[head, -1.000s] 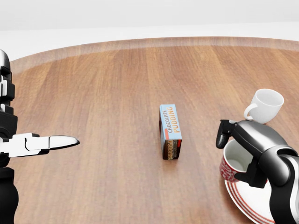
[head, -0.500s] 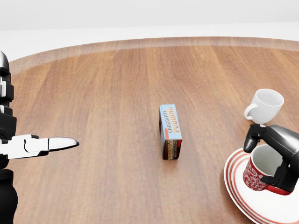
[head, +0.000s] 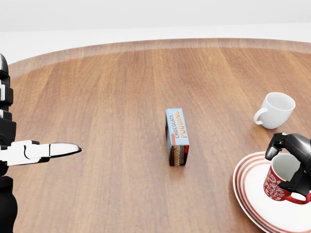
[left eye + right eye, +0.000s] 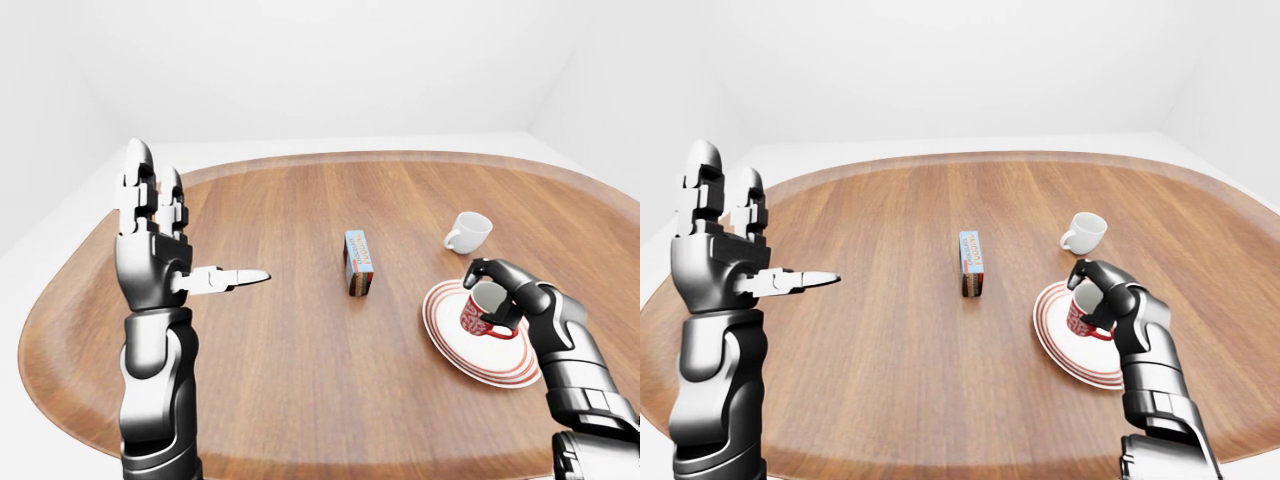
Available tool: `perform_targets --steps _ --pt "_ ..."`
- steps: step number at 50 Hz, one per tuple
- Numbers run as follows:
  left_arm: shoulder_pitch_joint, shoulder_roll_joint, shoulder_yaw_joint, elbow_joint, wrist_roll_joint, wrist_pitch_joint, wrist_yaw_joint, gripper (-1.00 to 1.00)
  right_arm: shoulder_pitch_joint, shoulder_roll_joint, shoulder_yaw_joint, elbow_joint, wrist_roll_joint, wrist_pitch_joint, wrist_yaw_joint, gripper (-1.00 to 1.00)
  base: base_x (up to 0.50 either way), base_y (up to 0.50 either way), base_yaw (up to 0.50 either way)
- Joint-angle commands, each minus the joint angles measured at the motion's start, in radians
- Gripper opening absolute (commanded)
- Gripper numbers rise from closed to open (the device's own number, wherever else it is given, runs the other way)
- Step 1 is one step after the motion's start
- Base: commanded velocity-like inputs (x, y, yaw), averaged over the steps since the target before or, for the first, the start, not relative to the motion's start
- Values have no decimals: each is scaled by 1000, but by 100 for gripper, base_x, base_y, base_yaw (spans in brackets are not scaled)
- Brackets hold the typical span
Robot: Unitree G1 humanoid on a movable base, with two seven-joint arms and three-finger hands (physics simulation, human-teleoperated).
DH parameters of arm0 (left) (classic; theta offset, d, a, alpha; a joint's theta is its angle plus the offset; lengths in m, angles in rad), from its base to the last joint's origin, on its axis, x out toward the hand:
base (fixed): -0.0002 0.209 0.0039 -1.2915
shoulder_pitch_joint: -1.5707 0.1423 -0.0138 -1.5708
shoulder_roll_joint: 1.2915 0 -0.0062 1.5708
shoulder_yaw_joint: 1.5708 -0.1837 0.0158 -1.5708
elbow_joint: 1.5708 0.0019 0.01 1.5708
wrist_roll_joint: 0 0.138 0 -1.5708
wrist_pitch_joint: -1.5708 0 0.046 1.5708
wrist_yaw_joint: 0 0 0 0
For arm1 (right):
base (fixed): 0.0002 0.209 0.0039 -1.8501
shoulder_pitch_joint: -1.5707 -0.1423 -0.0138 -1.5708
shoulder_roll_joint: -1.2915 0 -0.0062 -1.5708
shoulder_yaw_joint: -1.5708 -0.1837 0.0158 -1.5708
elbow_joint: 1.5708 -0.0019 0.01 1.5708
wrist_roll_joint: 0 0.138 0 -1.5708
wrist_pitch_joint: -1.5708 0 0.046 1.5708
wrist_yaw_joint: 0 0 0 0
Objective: Pick up the red mug and put it on the plate
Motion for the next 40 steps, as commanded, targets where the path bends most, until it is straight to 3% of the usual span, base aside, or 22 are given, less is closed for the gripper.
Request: perform_targets --steps 1,16,40 --pt "1 2 4 -8 -3 0 0 100 -102 -18 39 128 -61 0 -91 -100 0 0 0" --pt "-3 2 1 -20 -2 0 0 100 -185 -4 86 333 -65 0 -199 -100 0 0 0" --pt "-4 5 8 -15 -5 0 -1 100 -236 -54 130 583 -36 0 -337 -100 0 0 0"
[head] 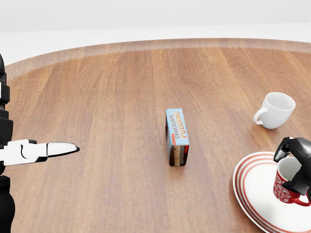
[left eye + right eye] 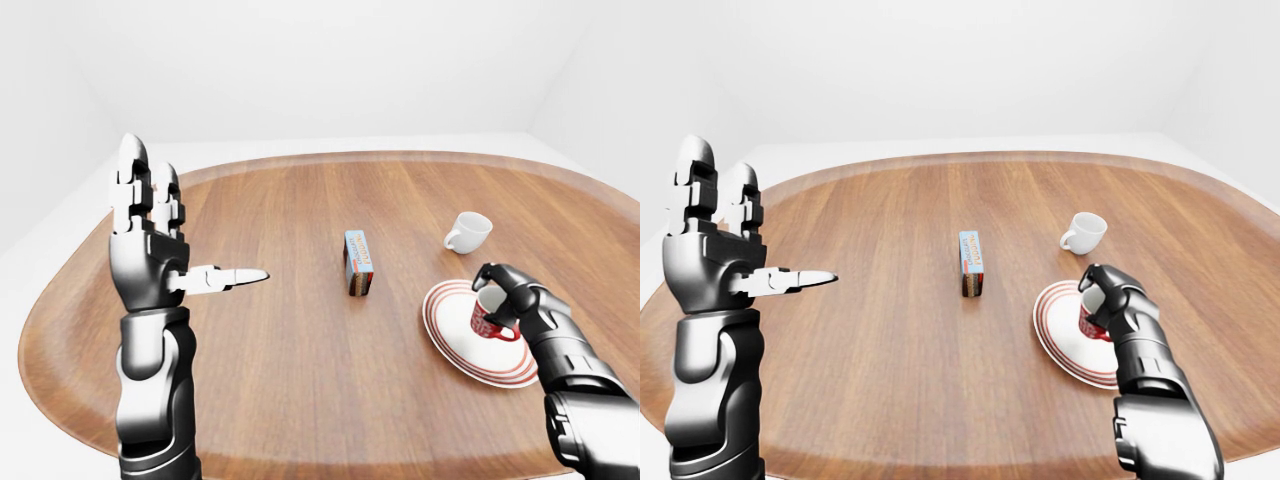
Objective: Pick up the red mug and put it on the plate
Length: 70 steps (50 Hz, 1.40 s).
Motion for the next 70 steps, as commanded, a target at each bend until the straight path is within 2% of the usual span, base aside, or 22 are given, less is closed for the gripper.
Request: perform_targets --steps 1,30,53,54,70 --pt "1 1 2 3 0 0 -1 100 -30 -19 13 94 -37 0 -48 -100 0 0 0" --pt "4 2 4 -4 -1 0 2 100 -28 7 26 173 11 0 -179 -100 0 0 0" --pt "6 2 5 11 2 0 -3 100 -36 0 37 176 10 0 -178 -100 0 0 0" --pt "5 2 5 15 5 0 -3 100 -38 -2 34 173 10 0 -184 100 0 0 0" --pt "-2 1 -3 63 36 0 9 100 -24 -7 18 122 17 0 -115 100 0 0 0"
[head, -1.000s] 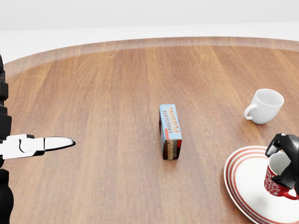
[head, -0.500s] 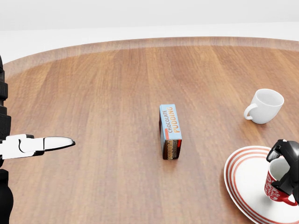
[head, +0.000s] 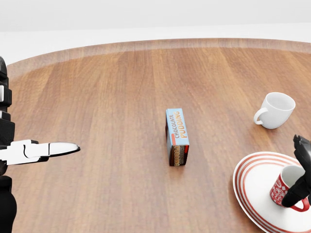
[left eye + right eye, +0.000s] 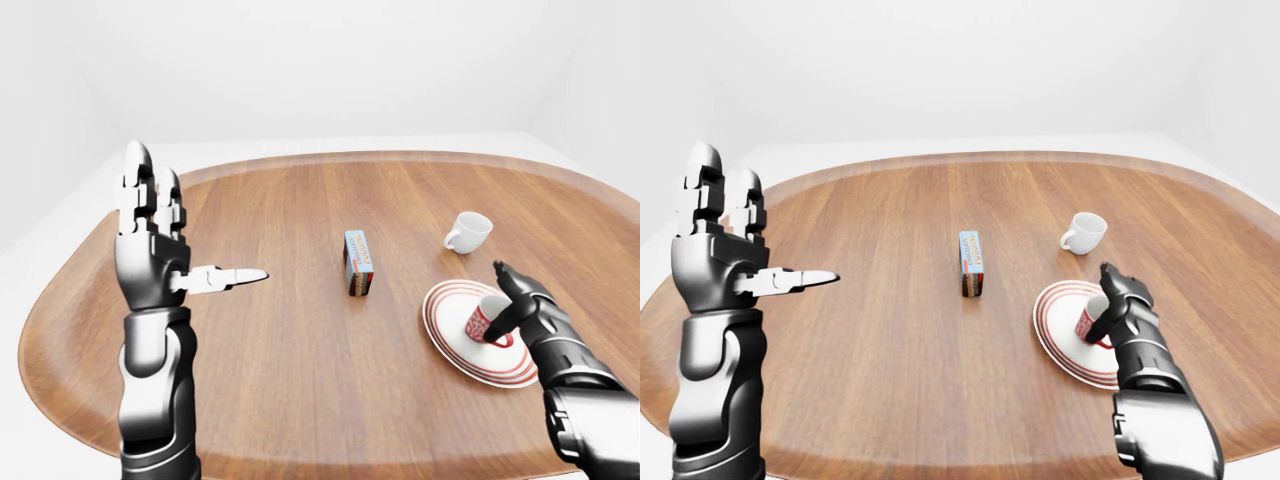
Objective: Pick up the red mug and put it on the plate
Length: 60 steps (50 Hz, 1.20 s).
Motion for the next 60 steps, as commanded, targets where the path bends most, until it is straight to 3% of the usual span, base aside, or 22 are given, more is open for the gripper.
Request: perform_targets --steps 1,11,17,30,36,40,50,57,60 --pt "-5 0 -6 35 23 0 7 100 3 0 -9 -30 -7 0 37 100 0 0 0" --pt "2 -6 -16 44 34 0 6 100 -5 0 -11 -61 -15 0 59 100 0 0 0" --pt "-2 -5 -14 78 40 0 2 100 9 7 -38 -171 -4 0 135 100 0 0 0" --pt "-9 2 -6 74 35 0 3 100 106 64 -105 -744 -86 0 505 100 0 0 0" --pt "-9 0 -10 67 36 0 6 100 28 156 -172 -933 196 0 621 100 0 0 0" --pt "-7 1 -8 68 35 0 5 100 -18 152 -182 -951 383 0 563 100 0 0 0" --pt "-8 3 -5 68 34 0 7 100 -29 115 -173 -928 564 0 455 100 0 0 0" --pt "-12 5 -3 66 33 0 7 100 -44 136 -256 -911 834 0 329 100 0 0 0" --pt "-13 6 -1 72 34 0 8 100 -12 122 -219 -887 862 0 287 100 0 0 0"
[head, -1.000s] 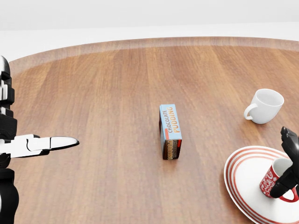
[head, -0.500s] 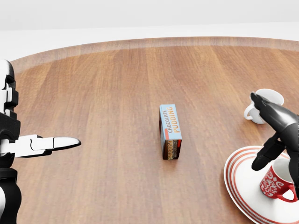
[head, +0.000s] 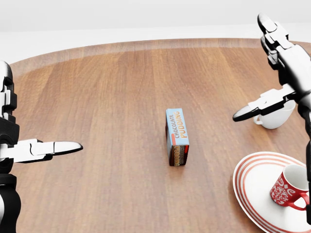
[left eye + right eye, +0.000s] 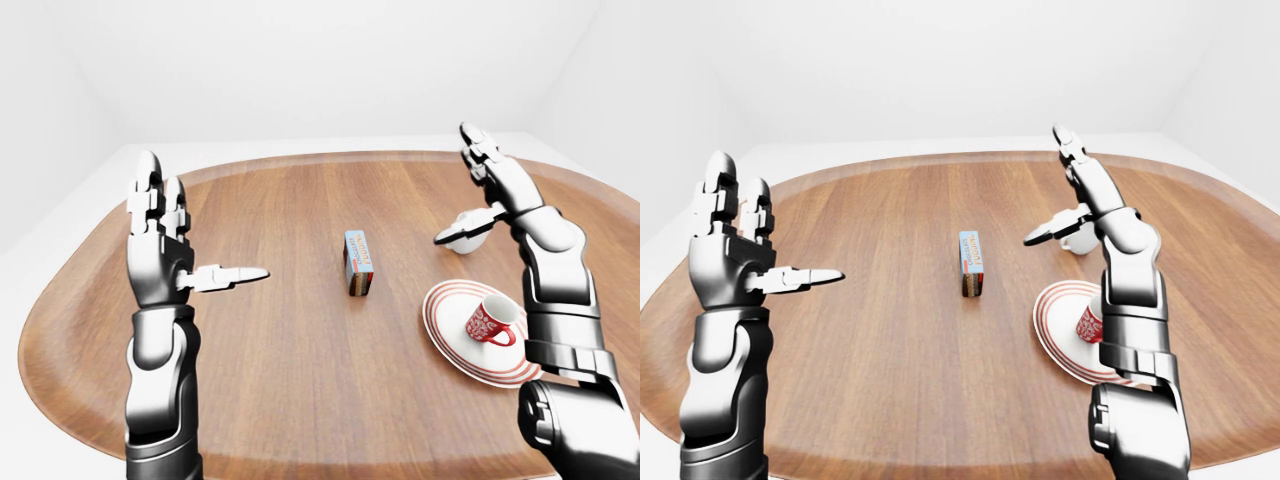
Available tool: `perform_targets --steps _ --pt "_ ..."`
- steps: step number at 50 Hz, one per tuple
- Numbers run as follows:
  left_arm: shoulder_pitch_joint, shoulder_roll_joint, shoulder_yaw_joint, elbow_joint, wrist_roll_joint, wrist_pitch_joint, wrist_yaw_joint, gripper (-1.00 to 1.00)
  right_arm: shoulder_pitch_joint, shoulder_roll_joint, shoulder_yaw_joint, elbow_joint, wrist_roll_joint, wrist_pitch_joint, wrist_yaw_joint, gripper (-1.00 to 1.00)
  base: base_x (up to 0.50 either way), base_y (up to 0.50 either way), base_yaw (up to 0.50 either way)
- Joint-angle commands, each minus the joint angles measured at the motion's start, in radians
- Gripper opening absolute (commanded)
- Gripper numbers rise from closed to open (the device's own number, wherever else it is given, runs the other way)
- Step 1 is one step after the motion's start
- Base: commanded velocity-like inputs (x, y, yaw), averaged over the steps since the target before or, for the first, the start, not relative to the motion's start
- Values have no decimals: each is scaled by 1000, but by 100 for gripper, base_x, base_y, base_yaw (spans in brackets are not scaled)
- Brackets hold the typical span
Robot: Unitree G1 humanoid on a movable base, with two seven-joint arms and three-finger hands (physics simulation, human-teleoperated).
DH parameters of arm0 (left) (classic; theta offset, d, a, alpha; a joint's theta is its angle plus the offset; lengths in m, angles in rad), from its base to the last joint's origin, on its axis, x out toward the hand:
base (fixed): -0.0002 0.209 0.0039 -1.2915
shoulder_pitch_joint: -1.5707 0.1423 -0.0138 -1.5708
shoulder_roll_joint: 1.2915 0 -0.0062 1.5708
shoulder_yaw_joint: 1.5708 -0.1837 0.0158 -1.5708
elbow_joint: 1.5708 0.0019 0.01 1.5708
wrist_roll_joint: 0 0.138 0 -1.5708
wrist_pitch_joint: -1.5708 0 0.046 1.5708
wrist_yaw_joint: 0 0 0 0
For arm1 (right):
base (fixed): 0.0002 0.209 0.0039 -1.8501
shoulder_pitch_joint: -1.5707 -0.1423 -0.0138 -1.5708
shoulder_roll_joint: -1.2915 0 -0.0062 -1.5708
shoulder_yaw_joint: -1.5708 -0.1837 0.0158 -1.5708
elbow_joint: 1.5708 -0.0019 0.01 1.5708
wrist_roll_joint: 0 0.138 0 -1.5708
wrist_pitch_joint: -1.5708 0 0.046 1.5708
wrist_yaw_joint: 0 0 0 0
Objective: Pick up the red mug and put it on the plate
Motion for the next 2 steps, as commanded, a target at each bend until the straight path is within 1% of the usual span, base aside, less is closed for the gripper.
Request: perform_targets --steps 1,2 --pt "0 1 3 4 0 0 1 100 16 -2 -16 12 269 0 -132 100 0 0 0" --pt "1 1 3 4 0 0 1 100 19 4 -25 7 296 0 -138 100 0 0 0"
